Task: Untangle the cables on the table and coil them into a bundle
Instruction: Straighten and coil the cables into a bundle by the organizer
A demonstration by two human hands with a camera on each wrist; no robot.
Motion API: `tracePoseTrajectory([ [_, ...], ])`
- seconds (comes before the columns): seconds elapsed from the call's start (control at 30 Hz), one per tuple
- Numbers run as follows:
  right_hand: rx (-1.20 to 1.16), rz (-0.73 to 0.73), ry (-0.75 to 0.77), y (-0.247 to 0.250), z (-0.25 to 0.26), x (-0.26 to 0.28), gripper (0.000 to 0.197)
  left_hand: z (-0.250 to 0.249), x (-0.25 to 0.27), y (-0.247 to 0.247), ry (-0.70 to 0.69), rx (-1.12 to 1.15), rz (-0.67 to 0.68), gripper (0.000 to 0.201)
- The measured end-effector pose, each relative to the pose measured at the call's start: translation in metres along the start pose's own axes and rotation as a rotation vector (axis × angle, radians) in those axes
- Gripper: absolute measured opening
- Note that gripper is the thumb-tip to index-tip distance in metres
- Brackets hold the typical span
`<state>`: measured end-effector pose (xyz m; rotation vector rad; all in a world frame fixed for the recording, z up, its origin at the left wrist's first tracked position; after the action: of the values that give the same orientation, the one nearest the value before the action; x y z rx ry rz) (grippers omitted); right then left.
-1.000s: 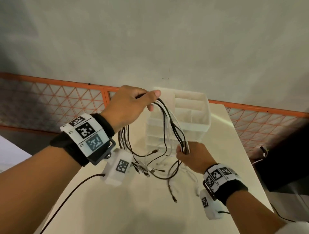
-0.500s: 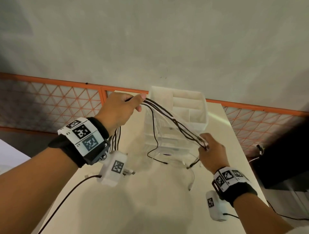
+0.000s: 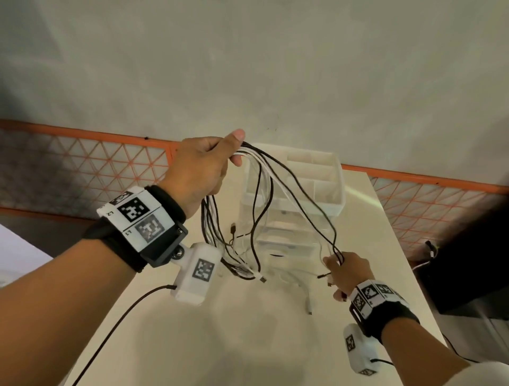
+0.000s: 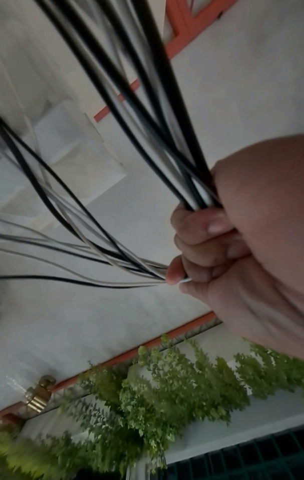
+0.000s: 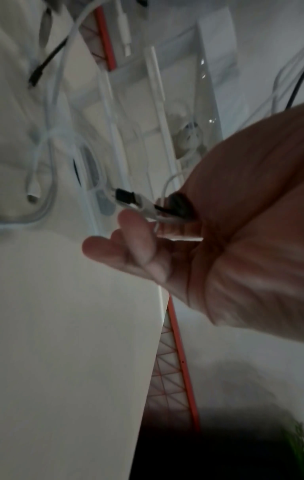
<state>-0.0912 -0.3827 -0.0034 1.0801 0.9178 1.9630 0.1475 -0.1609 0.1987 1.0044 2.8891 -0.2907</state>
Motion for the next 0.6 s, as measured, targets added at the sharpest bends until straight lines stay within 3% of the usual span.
tracePoseTrajectory([
  [0.1,-0.061,-0.074,0.125,0.003,0.018,0.002,0.024,0.008,0.001,-0.001,0.011,-0.090,0.027,0.044],
  [0.23,0.089,-0.171,0.290,0.008,0.038,0.003,0.031,0.014,0.001,0.004,0.006,-0.139,-0.021,0.044],
  [0.33,0.188,-0.144,0.174,-0.002,0.026,-0.001,0.022,0.008,0.001,0.010,-0.025,-0.056,-0.094,0.043],
  [0.43,0.143,-0.061,-0.007,-0.014,0.007,-0.002,0.029,0.002,0.001,0.011,-0.067,0.015,-0.116,0.043],
  [0.6,0.010,-0.013,0.142,-0.020,0.015,0.002,0.016,-0.004,0.003,0.008,-0.070,0.075,-0.131,0.043],
])
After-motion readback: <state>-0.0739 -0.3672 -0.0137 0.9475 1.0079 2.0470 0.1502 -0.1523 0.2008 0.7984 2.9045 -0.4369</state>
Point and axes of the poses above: each hand's wrist, its own x-axis away from the middle knuckle, its own y-axis out of the back of the hand, z = x × y, the point moved 7 cm from there along -x, towards the middle knuckle, and after that the axes turned 10 degrees about x, right-handed, at the moved point
